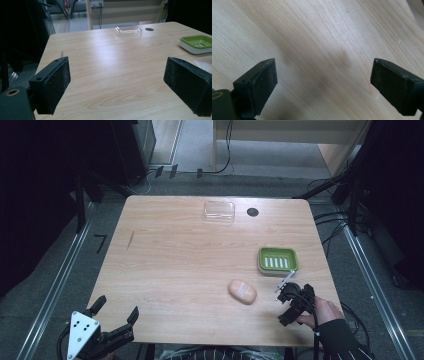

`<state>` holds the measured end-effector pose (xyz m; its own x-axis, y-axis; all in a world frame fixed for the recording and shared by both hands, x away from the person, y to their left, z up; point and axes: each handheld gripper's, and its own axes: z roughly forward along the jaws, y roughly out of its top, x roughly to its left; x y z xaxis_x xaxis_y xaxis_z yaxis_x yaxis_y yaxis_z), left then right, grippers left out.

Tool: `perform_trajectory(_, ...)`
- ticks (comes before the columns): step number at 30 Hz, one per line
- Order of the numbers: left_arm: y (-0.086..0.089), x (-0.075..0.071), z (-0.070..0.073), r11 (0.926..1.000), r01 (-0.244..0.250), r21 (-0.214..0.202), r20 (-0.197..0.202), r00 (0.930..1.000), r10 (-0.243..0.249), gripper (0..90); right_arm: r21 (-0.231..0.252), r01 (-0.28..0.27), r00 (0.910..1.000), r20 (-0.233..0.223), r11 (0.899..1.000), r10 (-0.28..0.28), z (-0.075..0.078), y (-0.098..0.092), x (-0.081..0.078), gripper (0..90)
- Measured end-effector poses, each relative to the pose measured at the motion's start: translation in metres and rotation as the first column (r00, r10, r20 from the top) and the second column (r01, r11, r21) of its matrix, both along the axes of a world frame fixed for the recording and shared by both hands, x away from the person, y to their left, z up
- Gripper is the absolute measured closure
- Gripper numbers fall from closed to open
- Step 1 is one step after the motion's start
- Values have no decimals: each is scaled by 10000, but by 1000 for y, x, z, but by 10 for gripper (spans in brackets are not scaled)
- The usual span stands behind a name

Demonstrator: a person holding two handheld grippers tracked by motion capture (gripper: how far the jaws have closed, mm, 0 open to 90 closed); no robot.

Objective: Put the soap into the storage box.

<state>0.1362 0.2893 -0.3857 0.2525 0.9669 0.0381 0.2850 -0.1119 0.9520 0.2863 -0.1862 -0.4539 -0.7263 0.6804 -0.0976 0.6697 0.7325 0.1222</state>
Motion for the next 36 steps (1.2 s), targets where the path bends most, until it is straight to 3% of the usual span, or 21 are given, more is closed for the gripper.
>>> perform_trajectory(22, -5, -3, 2, 9998, -17, 211, 18, 10000, 17, 72, 384, -334, 9988, 380, 9987, 320, 10, 13, 2, 77)
perform_trajectory(36, -3, -4, 1, 9999, -72, 133, 36, 10000, 72, 72, 559, -646, 9953, 753, 9963, 603, 14, 36, 15, 81)
